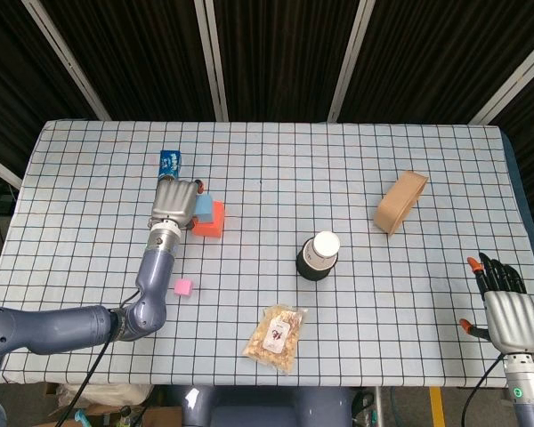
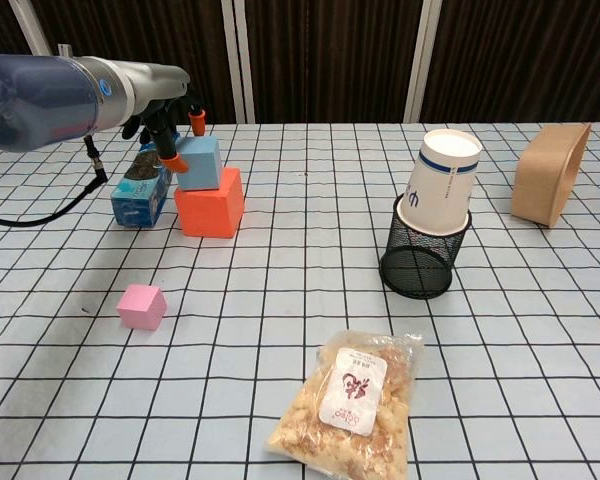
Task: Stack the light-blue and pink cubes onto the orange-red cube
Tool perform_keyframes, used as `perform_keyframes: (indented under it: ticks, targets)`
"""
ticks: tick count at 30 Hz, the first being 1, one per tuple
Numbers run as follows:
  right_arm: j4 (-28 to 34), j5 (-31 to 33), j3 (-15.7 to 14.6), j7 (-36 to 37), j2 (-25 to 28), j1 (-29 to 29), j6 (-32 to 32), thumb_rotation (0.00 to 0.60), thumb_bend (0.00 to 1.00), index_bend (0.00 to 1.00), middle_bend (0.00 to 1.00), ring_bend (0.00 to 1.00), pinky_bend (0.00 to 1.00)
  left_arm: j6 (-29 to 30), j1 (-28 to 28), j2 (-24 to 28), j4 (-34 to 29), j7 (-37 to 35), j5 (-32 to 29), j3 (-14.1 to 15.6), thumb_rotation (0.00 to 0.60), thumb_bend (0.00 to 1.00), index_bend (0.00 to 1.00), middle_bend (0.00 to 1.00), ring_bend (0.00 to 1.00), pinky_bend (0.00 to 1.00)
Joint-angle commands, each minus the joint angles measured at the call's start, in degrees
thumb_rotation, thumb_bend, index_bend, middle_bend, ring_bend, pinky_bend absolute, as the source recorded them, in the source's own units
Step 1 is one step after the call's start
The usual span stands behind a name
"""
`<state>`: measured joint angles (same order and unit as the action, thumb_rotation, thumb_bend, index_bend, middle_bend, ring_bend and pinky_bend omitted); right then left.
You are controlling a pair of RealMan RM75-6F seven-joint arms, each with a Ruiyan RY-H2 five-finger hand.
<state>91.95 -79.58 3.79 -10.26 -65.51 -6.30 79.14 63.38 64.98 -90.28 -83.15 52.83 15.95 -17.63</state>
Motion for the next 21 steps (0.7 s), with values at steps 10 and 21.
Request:
perform_keyframes:
  ticks: [10, 21]
  targets:
    - [0.19, 0.06, -0.02, -0.12, 0.05, -0.04, -0.09, 0.6, 0.1, 0.07, 0.03, 0.05, 0.1, 0.35, 0.11, 0.24, -0.83, 0.18, 0.44, 0.18, 0.6, 0.3, 0.26, 0.85, 0.7, 0.7]
    - [0.16, 0.43, 0.03, 0.12, 0.14, -0.09, -0.41, 0.6, 0.1, 0.07, 0.03, 0.05, 0.1, 0.95, 0.1, 0.39, -1.17, 0.38, 0.27, 0.19, 0.6, 0.3, 0.25, 0.85, 0.7, 0.7]
